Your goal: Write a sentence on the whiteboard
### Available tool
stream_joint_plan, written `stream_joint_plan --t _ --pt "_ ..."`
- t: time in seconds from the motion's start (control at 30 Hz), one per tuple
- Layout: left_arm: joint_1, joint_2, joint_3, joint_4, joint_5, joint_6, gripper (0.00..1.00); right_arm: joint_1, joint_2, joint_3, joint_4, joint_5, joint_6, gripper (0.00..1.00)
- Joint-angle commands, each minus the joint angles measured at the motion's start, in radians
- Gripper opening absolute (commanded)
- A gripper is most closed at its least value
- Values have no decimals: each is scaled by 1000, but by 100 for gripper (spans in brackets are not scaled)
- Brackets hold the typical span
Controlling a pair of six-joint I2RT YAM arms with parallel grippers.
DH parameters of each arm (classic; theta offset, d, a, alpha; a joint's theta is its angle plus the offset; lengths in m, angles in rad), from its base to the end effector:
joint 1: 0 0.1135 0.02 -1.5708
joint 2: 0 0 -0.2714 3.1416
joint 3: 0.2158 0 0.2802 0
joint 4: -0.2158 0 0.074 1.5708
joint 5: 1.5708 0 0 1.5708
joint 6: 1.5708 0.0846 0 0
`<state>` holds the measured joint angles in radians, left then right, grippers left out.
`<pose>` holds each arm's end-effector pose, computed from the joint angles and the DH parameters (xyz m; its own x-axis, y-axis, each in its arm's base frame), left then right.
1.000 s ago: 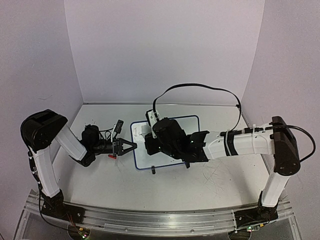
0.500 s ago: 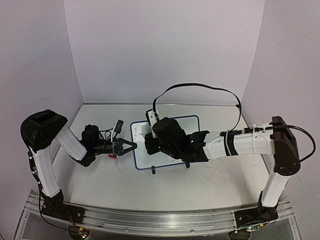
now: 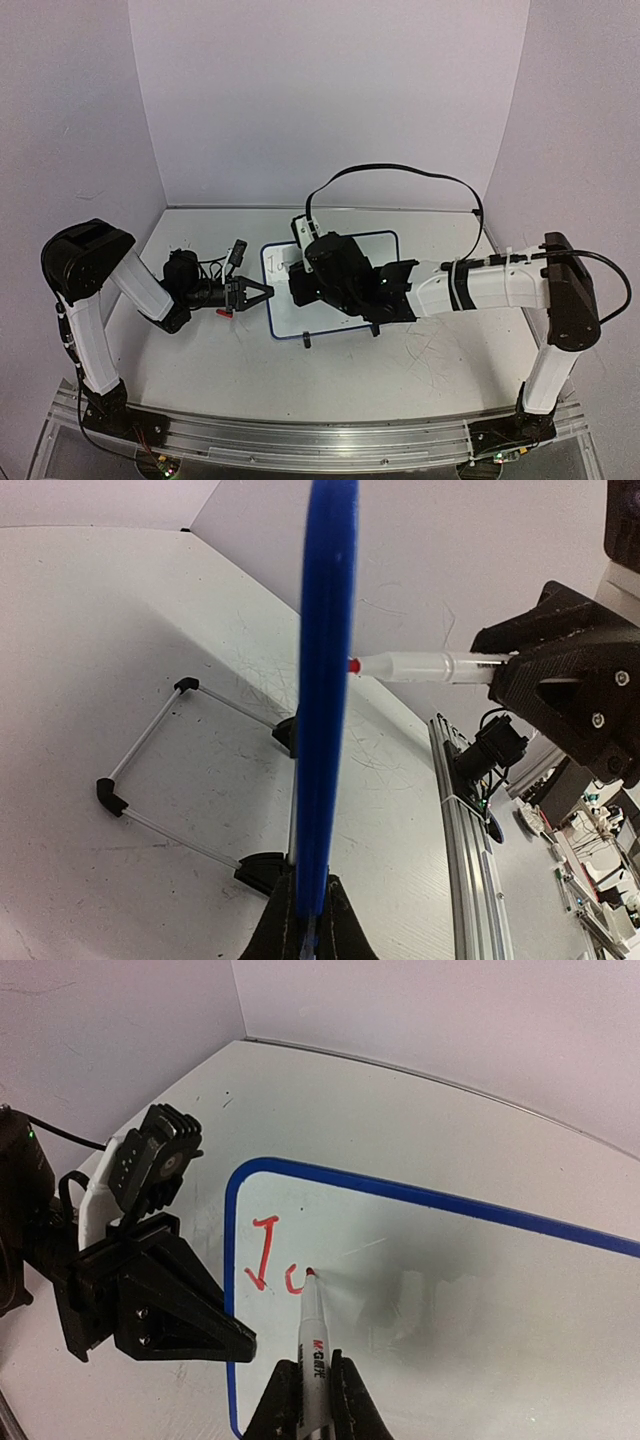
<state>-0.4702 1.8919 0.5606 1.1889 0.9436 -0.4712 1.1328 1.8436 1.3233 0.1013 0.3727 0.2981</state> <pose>0.2821 -0.2202 0.1018 -0.5578 -0.0154 -0.8298 0.8161 0.1718 -0.5517 0.2400 0.4397 0.2287 -0.3712 -0.1477 -0.9167 -0.6207 0.7738 0.1267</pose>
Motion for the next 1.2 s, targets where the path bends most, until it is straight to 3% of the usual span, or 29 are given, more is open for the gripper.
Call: stream_joint_plan --t 0.0,0.93,1.17 --pt "5 -31 -21 15 35 -12 0 -10 7 49 28 21 -13 0" --pt "5 -30 -19 15 35 -13 0 -10 23 39 -15 -38 17 0" --pt "7 -29 -18 16 35 -13 0 -8 -78 -33 97 -118 -2 0"
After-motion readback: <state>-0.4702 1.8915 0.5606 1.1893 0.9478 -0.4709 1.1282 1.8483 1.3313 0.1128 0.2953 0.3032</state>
